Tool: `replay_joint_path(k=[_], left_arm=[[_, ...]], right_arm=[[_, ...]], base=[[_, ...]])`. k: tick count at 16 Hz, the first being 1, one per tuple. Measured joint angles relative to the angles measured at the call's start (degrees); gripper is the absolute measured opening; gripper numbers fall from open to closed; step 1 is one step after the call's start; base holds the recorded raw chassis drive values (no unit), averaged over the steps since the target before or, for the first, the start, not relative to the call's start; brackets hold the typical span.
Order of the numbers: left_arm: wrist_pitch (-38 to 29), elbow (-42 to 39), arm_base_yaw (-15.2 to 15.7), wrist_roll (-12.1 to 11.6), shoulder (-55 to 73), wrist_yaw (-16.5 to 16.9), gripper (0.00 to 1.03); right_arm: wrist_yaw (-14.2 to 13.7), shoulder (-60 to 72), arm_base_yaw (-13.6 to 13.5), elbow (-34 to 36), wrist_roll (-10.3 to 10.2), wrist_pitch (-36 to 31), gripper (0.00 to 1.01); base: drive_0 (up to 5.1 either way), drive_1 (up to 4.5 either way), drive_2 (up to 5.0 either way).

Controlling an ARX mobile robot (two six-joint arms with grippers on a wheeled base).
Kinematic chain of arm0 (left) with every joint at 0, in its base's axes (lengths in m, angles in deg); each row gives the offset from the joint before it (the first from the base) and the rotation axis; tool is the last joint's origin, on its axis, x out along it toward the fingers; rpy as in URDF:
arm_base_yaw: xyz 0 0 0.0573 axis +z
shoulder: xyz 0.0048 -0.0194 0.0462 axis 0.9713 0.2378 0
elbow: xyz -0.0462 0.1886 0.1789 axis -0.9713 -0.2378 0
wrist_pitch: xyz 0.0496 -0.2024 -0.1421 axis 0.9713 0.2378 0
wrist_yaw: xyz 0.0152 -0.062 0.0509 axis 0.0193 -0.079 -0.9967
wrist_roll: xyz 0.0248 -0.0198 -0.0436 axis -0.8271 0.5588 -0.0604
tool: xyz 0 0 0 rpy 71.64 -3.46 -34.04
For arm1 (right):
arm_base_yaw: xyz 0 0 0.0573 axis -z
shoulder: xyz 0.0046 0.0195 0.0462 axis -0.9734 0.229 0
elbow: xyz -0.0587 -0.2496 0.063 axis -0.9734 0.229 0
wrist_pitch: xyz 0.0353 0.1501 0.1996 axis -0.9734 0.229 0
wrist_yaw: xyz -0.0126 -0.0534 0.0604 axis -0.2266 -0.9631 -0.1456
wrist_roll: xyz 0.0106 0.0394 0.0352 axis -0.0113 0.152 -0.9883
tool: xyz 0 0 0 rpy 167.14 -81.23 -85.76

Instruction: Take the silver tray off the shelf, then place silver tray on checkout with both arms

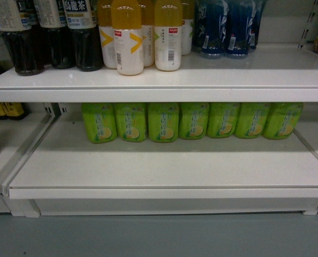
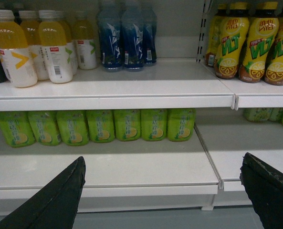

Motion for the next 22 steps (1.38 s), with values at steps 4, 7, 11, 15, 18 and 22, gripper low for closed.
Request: replay_joint_path(k=[4,7,11,15,18,22], left_arm=[[0.0,0.0,0.0,0.0,0.0,0.0,0.98],[0.0,0.0,0.0,0.0,0.0,0.0,0.98],[0.0,0.0,0.0,0.0,0.0,0.0,0.98],[0.1,0.0,0.0,0.0,0.0,0.0,0.98],[0.2,0.0,0.0,0.0,0.0,0.0,0.98],[0.0,0.0,0.0,-0.4,0.0,-0.1,0.98]], right_arm=[[0.0,0.0,0.0,0.0,0.0,0.0,0.98],[0.0,0.0,0.0,0.0,0.0,0.0,0.98],[0.0,0.0,0.0,0.0,0.0,0.0,0.98],[0.0,0.0,0.0,0.0,0.0,0.1,0.98],[0.0,0.0,0.0,0.0,0.0,0.1,0.98],[0.1,0.0,0.0,0.0,0.2,0.0,0.98]], base=[[0.0,0.0,0.0],[0.0,0.0,0.0],[0.0,0.0,0.0],[0.0,0.0,0.0],[0.0,0.0,0.0],[0.0,0.0,0.0]])
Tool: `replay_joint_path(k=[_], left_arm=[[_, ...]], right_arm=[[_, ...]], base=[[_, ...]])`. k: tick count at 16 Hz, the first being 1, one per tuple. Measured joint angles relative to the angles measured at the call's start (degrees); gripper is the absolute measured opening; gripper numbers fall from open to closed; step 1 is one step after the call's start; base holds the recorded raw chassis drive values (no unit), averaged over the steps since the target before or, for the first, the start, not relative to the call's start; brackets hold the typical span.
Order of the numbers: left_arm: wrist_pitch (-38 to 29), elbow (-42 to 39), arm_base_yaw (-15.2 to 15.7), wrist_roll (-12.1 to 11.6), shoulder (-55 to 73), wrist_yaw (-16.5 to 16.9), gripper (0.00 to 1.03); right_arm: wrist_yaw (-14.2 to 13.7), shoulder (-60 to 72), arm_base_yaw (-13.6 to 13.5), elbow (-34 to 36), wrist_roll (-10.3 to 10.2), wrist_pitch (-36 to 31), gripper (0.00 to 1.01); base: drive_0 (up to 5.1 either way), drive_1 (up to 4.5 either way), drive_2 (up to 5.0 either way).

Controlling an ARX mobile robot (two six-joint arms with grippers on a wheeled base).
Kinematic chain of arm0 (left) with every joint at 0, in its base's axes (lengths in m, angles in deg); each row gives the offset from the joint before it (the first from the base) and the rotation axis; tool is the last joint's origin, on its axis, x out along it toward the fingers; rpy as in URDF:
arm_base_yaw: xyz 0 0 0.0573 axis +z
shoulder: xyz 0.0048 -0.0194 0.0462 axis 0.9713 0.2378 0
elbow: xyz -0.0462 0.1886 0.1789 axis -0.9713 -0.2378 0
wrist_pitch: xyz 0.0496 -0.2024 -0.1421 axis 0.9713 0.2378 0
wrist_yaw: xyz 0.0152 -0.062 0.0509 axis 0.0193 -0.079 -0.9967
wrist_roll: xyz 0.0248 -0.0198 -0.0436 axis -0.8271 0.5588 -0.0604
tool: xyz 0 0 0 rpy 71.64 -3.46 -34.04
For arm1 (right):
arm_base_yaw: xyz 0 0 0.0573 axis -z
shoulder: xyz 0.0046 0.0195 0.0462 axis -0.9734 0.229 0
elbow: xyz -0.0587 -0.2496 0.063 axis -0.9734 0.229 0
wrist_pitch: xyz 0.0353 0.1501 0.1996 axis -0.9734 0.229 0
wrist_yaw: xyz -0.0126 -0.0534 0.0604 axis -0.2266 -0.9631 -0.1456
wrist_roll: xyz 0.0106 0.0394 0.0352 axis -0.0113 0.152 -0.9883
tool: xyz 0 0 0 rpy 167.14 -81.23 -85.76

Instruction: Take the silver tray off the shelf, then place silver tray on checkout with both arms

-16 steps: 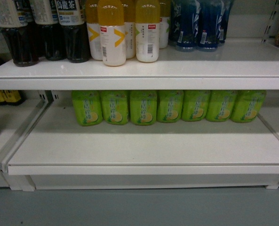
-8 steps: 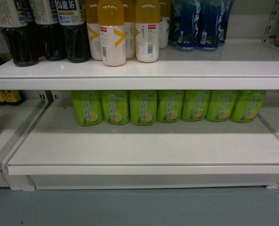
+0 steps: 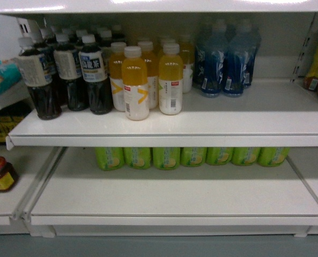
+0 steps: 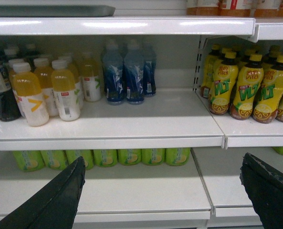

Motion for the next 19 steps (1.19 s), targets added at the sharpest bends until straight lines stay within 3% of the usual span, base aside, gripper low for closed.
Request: replay_joint_path(k=[19], left_arm=[[0.0,0.0,0.0,-0.2,0.0,0.1,0.98]], right_arm=[[-0.1,0.0,0.0,0.0,0.0,-0.1,0.98]], base=[[0.0,0.0,0.0]])
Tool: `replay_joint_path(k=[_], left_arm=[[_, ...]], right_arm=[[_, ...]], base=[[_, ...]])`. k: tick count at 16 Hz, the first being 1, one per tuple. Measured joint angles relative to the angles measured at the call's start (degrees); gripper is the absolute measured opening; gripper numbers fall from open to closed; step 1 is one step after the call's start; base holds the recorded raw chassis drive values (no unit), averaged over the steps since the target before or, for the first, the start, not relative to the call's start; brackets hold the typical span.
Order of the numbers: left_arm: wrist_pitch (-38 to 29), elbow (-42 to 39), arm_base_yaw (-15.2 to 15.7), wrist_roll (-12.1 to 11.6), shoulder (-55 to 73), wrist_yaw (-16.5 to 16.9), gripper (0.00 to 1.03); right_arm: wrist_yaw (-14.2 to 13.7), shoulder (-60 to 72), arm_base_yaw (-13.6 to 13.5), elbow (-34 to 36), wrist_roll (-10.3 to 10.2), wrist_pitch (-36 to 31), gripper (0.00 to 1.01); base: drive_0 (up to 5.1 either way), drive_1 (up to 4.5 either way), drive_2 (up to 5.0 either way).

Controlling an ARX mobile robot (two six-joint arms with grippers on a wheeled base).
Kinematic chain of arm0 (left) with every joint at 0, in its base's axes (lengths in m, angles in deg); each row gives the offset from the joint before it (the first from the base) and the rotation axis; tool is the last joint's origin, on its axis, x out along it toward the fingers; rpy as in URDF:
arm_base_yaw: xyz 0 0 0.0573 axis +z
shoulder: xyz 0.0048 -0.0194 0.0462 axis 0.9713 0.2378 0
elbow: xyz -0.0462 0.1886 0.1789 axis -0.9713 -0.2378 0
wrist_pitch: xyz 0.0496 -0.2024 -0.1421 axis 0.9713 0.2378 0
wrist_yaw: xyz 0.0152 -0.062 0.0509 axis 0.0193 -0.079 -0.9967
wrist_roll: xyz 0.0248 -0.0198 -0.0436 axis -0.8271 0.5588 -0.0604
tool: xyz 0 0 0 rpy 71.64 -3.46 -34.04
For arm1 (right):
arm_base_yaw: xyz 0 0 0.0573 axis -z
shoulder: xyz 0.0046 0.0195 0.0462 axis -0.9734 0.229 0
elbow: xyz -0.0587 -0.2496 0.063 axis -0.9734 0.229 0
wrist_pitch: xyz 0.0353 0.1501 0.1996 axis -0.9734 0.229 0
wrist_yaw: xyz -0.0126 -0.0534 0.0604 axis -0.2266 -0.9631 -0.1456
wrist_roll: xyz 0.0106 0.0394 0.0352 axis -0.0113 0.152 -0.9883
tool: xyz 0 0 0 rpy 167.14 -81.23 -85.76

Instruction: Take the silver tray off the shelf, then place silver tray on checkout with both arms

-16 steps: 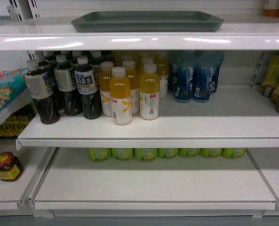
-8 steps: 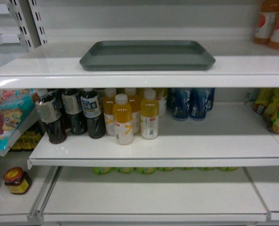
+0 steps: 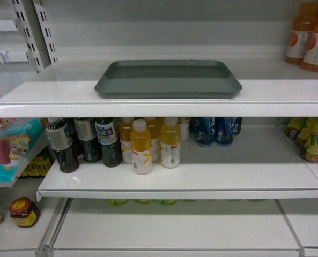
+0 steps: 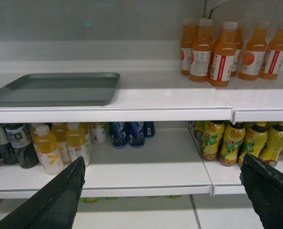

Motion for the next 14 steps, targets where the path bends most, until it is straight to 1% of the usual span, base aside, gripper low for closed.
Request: replay_joint_path(k=[7,14], left_arm=[[0.0,0.0,0.0,0.0,0.0,0.0,0.98],[0.0,0.0,0.0,0.0,0.0,0.0,0.98]], right_arm=[[0.0,0.0,0.0,0.0,0.0,0.0,0.98],[0.0,0.0,0.0,0.0,0.0,0.1,0.98]], base=[[0.0,0.0,0.0],[0.0,4.18,-4.2]])
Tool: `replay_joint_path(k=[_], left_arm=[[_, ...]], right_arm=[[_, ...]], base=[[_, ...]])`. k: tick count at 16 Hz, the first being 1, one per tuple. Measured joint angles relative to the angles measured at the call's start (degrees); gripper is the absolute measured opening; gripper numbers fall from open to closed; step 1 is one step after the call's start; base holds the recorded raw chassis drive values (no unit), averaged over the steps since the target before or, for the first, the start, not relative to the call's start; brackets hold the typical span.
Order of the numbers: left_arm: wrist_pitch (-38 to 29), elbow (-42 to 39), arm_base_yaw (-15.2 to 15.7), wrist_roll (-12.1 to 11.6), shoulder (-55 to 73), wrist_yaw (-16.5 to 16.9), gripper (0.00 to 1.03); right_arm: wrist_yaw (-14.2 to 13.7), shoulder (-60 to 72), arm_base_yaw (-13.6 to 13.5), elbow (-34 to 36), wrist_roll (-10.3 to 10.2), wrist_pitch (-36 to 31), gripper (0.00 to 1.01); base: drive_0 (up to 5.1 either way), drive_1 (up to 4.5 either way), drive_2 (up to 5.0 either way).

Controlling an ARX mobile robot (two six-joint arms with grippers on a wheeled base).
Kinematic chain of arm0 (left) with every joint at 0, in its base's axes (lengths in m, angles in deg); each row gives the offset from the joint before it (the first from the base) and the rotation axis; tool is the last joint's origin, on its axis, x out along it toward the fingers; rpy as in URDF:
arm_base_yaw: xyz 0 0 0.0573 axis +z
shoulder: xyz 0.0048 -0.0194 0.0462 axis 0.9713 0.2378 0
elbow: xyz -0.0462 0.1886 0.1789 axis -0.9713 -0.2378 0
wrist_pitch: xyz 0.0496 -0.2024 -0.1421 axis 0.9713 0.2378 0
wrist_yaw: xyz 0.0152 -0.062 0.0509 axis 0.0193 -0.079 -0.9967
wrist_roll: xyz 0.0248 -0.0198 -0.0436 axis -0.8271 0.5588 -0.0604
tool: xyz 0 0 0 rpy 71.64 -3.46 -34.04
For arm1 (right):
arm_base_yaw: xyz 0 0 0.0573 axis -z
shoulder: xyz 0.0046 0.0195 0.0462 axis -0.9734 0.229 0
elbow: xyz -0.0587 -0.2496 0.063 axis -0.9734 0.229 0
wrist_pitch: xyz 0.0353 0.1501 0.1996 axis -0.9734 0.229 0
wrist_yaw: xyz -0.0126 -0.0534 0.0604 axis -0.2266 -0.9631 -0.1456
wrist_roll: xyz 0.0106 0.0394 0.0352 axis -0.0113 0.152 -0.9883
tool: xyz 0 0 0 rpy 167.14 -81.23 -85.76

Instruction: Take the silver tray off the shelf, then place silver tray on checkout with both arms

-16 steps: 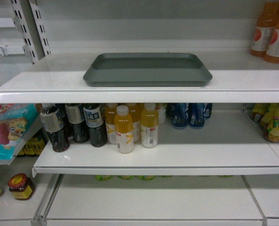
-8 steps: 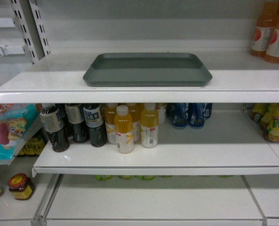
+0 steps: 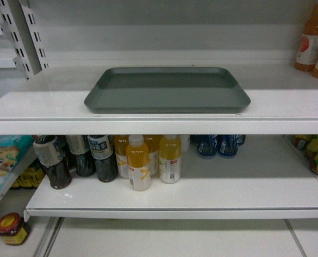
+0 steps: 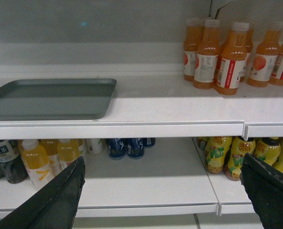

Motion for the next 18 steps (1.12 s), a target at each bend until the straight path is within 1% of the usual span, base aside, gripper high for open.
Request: replay_joint_path(k=[9,18], left_arm=[[-0.1,0.0,0.0,0.0,0.0,0.0,0.98],[0.0,0.0,0.0,0.0,0.0,0.0,0.98]], right_arm=[[0.0,0.0,0.0,0.0,0.0,-0.2,0.98],[0.0,0.0,0.0,0.0,0.0,-0.1,0.98]], base=[[0.0,4.22,-4.2],[0.0,0.0,0.0]])
